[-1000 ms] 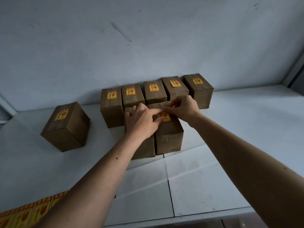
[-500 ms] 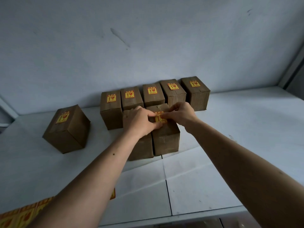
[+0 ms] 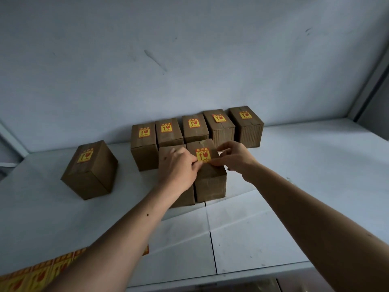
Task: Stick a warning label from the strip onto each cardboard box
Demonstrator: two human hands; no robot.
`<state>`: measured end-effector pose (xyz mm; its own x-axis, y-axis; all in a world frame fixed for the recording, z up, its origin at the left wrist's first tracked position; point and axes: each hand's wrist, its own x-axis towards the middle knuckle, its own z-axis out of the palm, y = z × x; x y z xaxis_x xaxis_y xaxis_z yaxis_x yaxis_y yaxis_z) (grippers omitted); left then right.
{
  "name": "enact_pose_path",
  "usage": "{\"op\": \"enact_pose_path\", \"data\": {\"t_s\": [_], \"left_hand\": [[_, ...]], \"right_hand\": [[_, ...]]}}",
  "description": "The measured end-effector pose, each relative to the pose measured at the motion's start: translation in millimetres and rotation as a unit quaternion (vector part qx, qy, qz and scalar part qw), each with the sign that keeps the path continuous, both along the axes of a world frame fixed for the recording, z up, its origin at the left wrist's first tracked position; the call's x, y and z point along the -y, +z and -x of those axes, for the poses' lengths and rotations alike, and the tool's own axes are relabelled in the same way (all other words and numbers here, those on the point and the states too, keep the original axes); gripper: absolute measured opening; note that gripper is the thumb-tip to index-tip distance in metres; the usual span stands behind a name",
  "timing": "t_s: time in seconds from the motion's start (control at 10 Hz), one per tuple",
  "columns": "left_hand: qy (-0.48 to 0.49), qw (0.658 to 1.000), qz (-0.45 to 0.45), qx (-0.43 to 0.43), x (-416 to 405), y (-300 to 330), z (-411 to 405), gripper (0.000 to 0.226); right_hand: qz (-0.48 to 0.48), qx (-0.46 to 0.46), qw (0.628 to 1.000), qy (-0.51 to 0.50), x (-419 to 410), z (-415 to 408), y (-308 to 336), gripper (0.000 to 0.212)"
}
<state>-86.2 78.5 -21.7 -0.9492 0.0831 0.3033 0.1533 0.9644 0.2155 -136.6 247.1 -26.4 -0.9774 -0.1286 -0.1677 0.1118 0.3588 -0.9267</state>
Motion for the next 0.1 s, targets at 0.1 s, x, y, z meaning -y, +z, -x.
{"op": "enact_pose_path", "data": {"t_s": [0.1], "left_hand": [[-0.023, 0.999, -0.030, 0.039, 1.0, 1.4, -11.7, 0.040]], "right_hand": [[0.008, -0.029, 1.000, -0.005, -6.0, -20.3, 6.1, 0.040]]}}
